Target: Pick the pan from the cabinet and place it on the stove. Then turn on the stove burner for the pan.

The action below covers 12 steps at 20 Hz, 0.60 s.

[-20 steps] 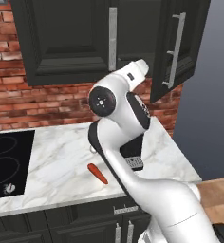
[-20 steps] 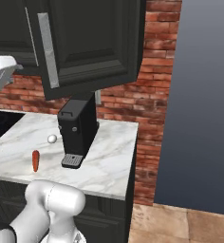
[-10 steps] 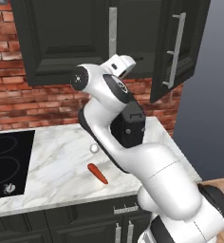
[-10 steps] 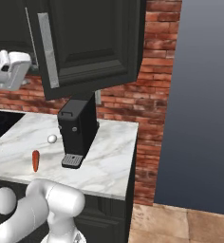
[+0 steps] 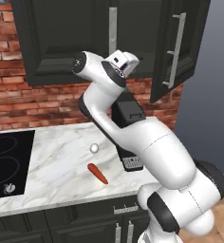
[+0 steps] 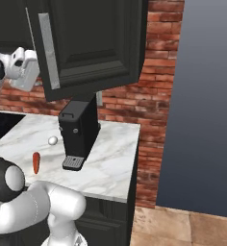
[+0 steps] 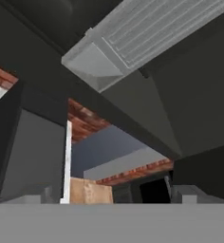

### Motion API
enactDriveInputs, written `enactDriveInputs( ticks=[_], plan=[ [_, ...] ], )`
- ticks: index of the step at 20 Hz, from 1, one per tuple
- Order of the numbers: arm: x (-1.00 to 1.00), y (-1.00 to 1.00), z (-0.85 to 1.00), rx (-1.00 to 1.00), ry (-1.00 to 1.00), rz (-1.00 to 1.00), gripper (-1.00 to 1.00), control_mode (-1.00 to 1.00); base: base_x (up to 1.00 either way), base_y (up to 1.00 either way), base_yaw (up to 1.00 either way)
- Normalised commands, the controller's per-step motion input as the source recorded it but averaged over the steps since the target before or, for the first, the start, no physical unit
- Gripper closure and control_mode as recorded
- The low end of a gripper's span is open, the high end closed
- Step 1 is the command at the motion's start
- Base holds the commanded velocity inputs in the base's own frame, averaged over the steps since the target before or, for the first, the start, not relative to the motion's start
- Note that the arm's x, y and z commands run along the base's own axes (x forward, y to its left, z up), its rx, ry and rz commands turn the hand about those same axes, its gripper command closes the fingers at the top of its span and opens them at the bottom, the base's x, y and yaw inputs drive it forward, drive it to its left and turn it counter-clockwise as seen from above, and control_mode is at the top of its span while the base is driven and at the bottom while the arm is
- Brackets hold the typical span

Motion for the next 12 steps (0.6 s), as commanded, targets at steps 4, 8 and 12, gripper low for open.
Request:
enactDriveInputs(
  ticks=[4,8,12],
  plan=[
    [0.12,-0.46,-0.22,0.0,0.13,-0.09,-1.0,-1.0,0.0,0.0,0.0],
    [0.03,-0.53,-0.23,0.0,0.14,-0.09,-1.0,-1.0,0.0,0.0,0.0],
    [-0.55,-0.8,-0.14,0.0,0.03,-0.14,-1.0,-1.0,0.0,0.0,0.0]
  ],
)
